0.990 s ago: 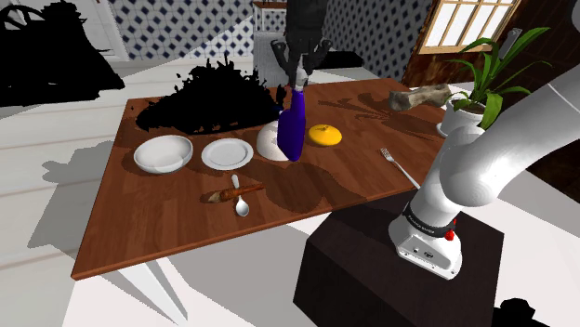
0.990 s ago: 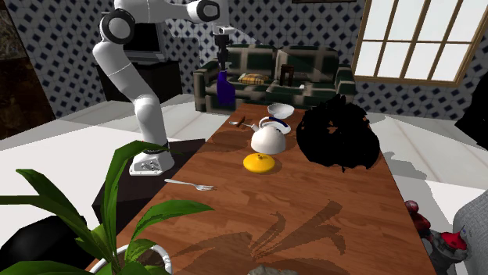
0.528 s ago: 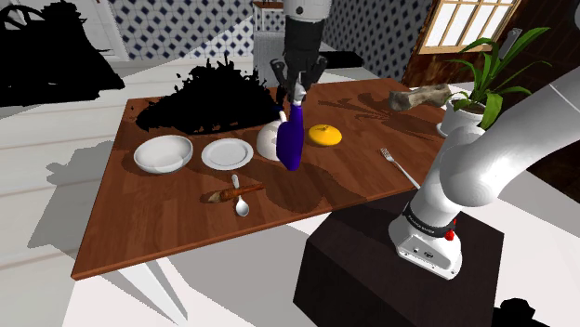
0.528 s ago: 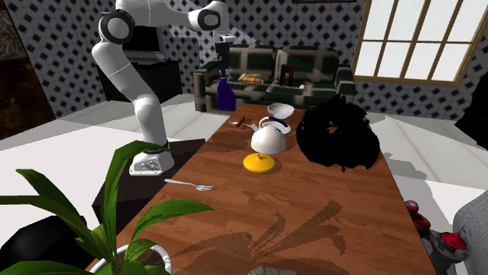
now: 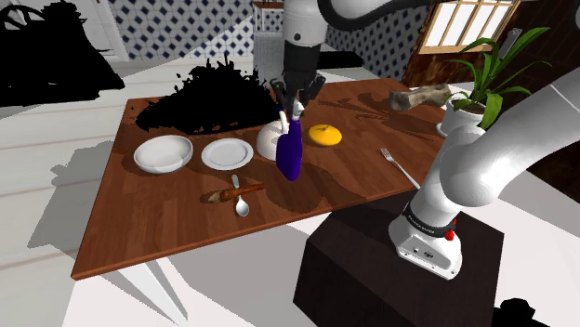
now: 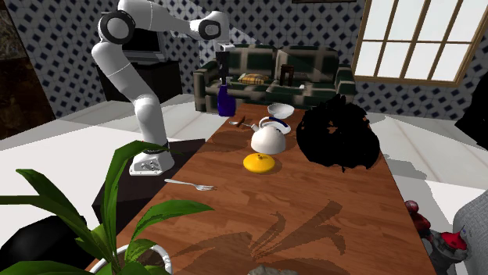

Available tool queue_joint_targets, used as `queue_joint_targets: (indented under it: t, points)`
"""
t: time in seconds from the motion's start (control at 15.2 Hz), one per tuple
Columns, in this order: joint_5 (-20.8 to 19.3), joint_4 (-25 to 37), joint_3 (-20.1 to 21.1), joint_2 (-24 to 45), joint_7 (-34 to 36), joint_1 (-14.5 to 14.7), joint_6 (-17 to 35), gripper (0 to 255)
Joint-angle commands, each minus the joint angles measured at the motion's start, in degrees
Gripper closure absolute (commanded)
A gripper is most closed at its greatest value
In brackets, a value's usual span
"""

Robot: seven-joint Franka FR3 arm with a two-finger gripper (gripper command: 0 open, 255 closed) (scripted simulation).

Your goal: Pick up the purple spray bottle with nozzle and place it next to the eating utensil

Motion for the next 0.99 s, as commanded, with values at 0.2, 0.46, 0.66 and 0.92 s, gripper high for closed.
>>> queue_joint_targets:
  t: [0.2,0.46,0.66,0.92]
  points:
    - [0.12,-3.73,0.29,0.32,0.08,0.1,4.08,255]
    - [0.19,-6.43,0.53,0.79,0.17,0.15,7.25,255]
    - [0.22,-8.34,0.73,1.29,0.26,0.18,9.65,255]
    - [0.23,-10.74,1.01,2.15,0.41,0.2,12.91,255]
